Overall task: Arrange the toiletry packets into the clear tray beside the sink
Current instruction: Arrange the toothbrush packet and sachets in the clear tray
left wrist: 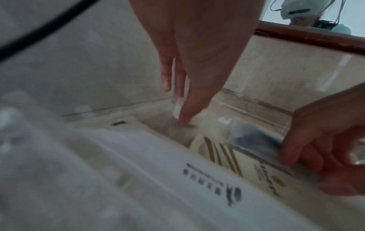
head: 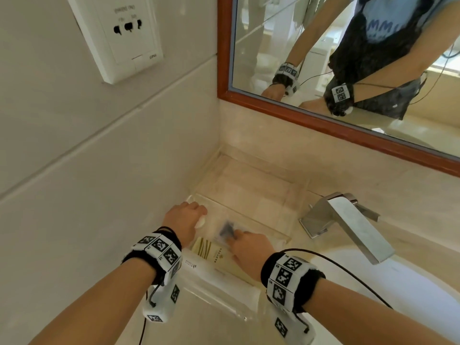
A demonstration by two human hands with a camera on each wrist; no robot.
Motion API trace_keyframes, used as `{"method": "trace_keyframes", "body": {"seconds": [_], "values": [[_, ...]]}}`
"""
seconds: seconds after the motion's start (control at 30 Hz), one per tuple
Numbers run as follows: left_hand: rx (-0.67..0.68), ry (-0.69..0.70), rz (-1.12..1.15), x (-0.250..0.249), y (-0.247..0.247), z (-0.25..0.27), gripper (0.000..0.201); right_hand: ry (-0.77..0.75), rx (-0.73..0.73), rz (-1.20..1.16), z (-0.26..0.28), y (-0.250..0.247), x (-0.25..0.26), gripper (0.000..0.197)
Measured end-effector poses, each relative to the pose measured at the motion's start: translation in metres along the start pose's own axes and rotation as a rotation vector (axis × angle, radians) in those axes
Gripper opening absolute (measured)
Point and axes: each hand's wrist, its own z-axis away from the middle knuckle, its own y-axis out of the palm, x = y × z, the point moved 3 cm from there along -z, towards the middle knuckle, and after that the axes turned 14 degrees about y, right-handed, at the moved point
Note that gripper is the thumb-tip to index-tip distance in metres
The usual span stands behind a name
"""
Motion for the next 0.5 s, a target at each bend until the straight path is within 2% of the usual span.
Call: {"method": "trace_keyframes", "body": {"seconds": [0.07,0.17,0.27,0.5], "values": [[0.085,0.052,-0.075,-0.001,0.001,0.001,0.046,-0.007,-0.020,-0.005,0.001,0.001,-0.001,0.051],[0.123,0.091,-0.104,0.002,0.001,0.005,0.044,-0.021,-0.029,0.015,-0.001,0.003,0.000,0.048],[0.142,0.092,-0.069,0.002,0.000,0.014,0.040,-0.026,-0.014,0.036,-0.004,0.001,0.002,0.039],[0.179,0.039,-0.006,0.000,-0.005,0.026,0.037,-0.060,0.074,0.086,0.000,-0.005,0.005,0.035]]}}
